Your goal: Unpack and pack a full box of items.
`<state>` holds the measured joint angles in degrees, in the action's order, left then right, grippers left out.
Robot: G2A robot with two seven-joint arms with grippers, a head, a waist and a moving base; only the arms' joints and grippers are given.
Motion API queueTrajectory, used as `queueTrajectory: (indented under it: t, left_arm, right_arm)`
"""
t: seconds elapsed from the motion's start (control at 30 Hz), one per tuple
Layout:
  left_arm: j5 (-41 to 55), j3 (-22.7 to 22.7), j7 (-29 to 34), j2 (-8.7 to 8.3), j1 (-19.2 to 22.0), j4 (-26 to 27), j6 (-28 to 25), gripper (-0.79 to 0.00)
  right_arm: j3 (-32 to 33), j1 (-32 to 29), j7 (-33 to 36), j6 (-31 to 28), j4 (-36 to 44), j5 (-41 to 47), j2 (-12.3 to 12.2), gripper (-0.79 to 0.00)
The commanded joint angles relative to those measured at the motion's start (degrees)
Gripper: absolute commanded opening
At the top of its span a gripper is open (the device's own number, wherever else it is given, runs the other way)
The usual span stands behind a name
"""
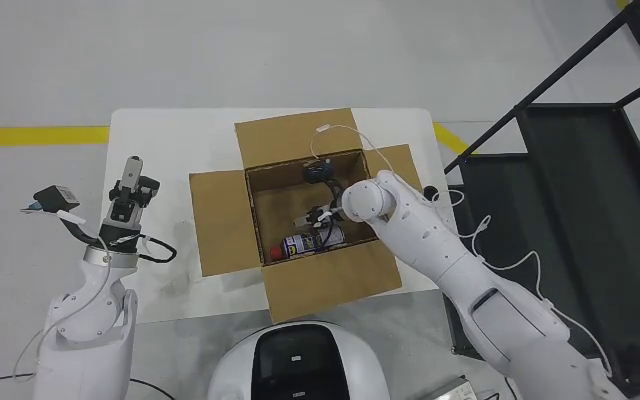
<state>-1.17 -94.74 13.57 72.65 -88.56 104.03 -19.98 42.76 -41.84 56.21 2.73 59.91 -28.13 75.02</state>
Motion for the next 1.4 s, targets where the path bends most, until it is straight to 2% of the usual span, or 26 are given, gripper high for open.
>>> queueTrajectory:
  t: [0.0, 0.3, 0.37, 0.43, 0.5, 0.67, 0.83, 1.13, 1.37]
  left_arm:
    - [0.0, 0.0, 0.0, 0.0, 0.0, 0.0, 0.0, 0.0]
    - [0.0, 0.0, 0.0, 0.0, 0.0, 0.0, 0.0, 0.0]
    - [0.0, 0.0, 0.0, 0.0, 0.0, 0.0, 0.0, 0.0]
    - [0.0, 0.0, 0.0, 0.0, 0.0, 0.0, 0.0, 0.0]
    - [0.0, 0.0, 0.0, 0.0, 0.0, 0.0, 0.0, 0.0]
    - [0.0, 0.0, 0.0, 0.0, 0.0, 0.0, 0.0, 0.0]
    - [0.0, 0.0, 0.0, 0.0, 0.0, 0.0, 0.0, 0.0]
    - [0.0, 0.0, 0.0, 0.0, 0.0, 0.0, 0.0, 0.0]
    - [0.0, 0.0, 0.0, 0.0, 0.0, 0.0, 0.0, 0.0]
  right_arm:
    - [-0.7, 0.6, 0.0, 0.0, -1.2, 0.2, 0.5, 0.0]
    - [-3.0, 2.4, -0.9, -1.5, -6.4, 2.5, 2.7, -0.015]
    - [-3.4, 2.8, -1.3, -1.9, -7.1, 2.6, 3.1, -0.422]
    - [-3.8, 3.1, -1.4, -2.1, -7.9, 2.5, 3.5, -0.542]
    - [-4.2, 3.4, -1.6, -2.3, -8.8, 2.3, 3.8, -0.785]
    - [-4.7, 3.8, -2.5, -2.8, -9.6, 1.0, 4.3, -0.785]
    - [-4.2, 3.3, -3.3, -2.7, -7.2, -1.2, 4.0, -0.785]
    - [-0.8, 0.1, -1.7, -2.8, 1.4, -4.8, 1.8, -0.785]
    - [2.6, -3.1, -3.3, -3.7, 7.2, -7.9, 0.2, -0.785]
